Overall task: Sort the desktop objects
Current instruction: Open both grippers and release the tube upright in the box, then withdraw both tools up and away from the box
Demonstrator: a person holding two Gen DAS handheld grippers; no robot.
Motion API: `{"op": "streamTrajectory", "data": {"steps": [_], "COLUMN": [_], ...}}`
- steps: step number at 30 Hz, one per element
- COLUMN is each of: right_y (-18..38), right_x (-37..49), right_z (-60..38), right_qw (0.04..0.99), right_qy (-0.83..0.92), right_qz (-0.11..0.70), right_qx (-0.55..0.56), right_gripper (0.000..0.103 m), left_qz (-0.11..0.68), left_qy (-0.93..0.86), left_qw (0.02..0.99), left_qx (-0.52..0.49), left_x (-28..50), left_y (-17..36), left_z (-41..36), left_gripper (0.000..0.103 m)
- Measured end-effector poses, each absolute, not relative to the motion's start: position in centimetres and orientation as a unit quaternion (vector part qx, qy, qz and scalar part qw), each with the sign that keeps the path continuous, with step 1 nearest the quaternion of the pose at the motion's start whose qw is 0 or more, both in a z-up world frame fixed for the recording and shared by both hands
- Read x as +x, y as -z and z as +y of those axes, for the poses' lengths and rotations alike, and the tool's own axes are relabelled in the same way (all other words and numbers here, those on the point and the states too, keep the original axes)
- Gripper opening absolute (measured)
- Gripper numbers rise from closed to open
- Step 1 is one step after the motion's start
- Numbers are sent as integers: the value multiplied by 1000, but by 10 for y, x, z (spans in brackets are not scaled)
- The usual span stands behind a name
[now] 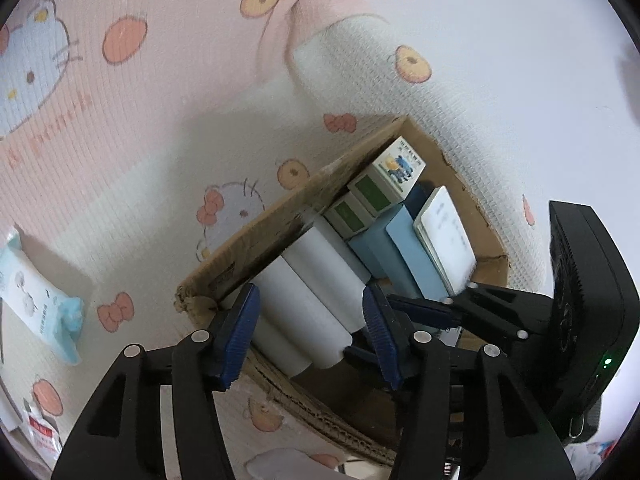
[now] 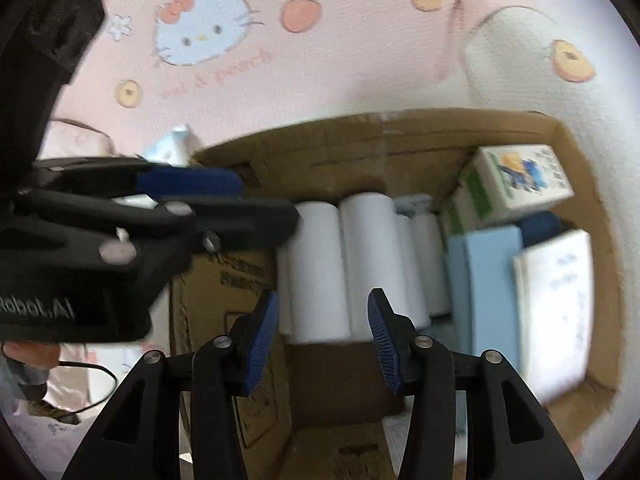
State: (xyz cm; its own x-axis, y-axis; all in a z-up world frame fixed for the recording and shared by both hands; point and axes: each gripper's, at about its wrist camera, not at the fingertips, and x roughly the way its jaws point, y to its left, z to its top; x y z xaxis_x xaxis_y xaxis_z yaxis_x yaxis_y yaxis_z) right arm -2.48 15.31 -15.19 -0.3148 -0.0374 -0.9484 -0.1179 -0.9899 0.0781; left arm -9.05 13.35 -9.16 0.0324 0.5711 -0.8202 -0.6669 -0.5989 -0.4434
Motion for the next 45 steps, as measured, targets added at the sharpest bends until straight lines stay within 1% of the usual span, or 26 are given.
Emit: {"op": "streamTrajectory", "data": {"steps": [2, 5, 7, 8, 11, 12, 17, 22, 24, 27, 28, 30, 33, 45], "right_y": [144, 128, 119, 116, 113, 110, 108, 116, 112, 104, 100, 96, 93, 90], "right_x": [-16, -7, 1, 5, -4, 6, 23, 28, 31, 36, 39, 44, 49, 59], "right_z": [146, 130, 123, 121, 114, 109, 93, 79, 73, 67, 65, 63, 60, 54], "right_qw": [58, 89, 96, 99, 105, 111, 130, 162, 179, 187, 188, 192, 204, 199], "right_qy": [-808, -834, -847, -848, -851, -852, -848, -832, -832, -836, -838, -838, -835, -837], "right_qz": [50, 21, 25, 33, 46, 48, 31, -36, -64, -82, -85, -95, -113, -124], "right_qx": [-584, -545, -523, -520, -512, -509, -513, -529, -522, -510, -506, -501, -499, -495], "right_gripper": [44, 44, 45, 49, 62, 64, 65, 65, 65, 65, 65, 67, 69, 69], "left_qz": [47, 20, 14, 11, 6, 6, 2, -14, -10, -9, -13, -14, -4, 23], "left_qy": [-704, -721, -722, -722, -729, -731, -730, -717, -724, -741, -745, -749, -754, -768], "left_qw": [446, 458, 459, 460, 453, 447, 434, 454, 448, 434, 431, 427, 421, 418], "left_qx": [-550, -519, -518, -518, -513, -515, -527, -528, -525, -513, -509, -505, -504, -485], "left_x": [-85, -74, -67, -63, -55, -54, -45, -28, -25, -24, -24, -23, -20, -7], "left_y": [86, 77, 76, 76, 78, 80, 87, 85, 81, 73, 70, 67, 63, 49], "left_z": [128, 112, 104, 100, 90, 87, 74, 59, 55, 47, 43, 39, 37, 39], "left_gripper": [58, 58, 61, 65, 74, 75, 75, 75, 75, 75, 76, 88, 94, 94]}}
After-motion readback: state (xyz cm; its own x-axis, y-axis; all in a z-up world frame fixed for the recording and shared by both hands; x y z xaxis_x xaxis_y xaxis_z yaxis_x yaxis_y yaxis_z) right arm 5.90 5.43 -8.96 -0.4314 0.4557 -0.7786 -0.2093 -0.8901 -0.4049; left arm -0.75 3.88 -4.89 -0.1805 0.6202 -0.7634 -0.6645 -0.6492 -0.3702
